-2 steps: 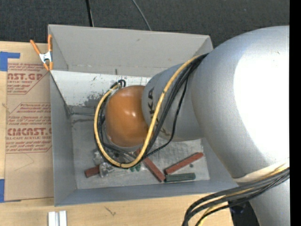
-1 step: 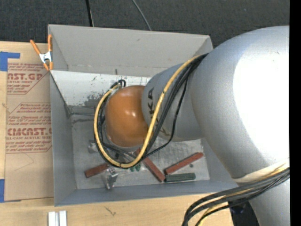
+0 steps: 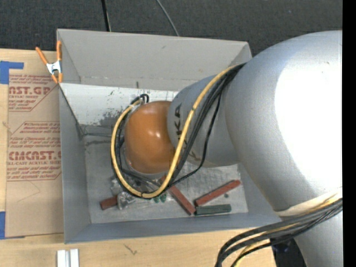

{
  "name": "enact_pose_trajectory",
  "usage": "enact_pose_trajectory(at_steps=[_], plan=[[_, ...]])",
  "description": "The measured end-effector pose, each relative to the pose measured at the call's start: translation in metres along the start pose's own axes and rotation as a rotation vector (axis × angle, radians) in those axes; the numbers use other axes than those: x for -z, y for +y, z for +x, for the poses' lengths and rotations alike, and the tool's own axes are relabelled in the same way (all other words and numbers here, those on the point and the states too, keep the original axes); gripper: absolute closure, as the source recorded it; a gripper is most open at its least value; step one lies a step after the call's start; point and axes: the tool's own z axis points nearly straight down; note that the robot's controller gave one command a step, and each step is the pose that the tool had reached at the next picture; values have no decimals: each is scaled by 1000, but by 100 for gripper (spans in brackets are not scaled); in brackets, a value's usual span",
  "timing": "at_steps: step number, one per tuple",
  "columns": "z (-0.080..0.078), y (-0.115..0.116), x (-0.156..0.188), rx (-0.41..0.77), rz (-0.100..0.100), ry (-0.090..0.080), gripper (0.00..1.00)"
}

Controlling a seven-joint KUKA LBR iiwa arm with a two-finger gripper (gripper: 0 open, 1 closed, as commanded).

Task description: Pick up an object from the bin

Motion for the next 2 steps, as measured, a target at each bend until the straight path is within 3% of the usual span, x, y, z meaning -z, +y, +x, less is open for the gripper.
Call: enact_pose_trajectory(at_steps=[1,2], plan=[[0,0,0,0,0,0,100],[9,-55,158,61,2,-5,100]])
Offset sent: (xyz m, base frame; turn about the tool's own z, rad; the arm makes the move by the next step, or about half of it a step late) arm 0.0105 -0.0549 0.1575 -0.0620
